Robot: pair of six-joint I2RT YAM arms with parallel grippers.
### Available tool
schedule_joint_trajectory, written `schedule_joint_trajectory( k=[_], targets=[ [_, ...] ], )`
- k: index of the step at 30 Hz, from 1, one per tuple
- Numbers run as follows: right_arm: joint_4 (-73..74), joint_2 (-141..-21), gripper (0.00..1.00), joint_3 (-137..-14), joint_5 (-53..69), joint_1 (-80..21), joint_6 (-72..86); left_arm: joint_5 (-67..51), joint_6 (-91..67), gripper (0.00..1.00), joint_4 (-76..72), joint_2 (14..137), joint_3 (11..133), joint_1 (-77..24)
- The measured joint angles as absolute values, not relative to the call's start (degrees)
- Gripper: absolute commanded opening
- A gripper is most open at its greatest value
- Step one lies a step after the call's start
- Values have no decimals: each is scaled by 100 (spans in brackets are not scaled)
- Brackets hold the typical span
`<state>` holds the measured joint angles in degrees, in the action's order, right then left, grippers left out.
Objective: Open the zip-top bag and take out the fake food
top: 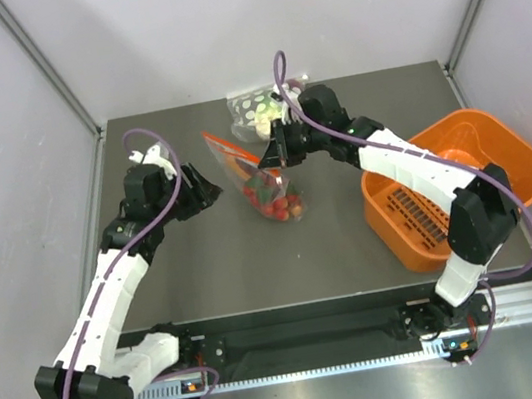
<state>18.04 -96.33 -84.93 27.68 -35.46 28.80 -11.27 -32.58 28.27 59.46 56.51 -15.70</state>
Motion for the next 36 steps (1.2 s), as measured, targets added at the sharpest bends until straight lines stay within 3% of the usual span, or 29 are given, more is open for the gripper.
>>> schedule_joint_trajectory(
  k=[11, 36],
  targets=[
    [1538, -9268, 0, -7837, 2853, -3546, 2965, -1090, -4300, 69, 2104, 6062, 5400, -1251],
    [1538, -9247, 0, -7824, 2899, -3671, 2961, -1323, -4899, 70, 1140, 6591, 5192, -1129]
  ],
)
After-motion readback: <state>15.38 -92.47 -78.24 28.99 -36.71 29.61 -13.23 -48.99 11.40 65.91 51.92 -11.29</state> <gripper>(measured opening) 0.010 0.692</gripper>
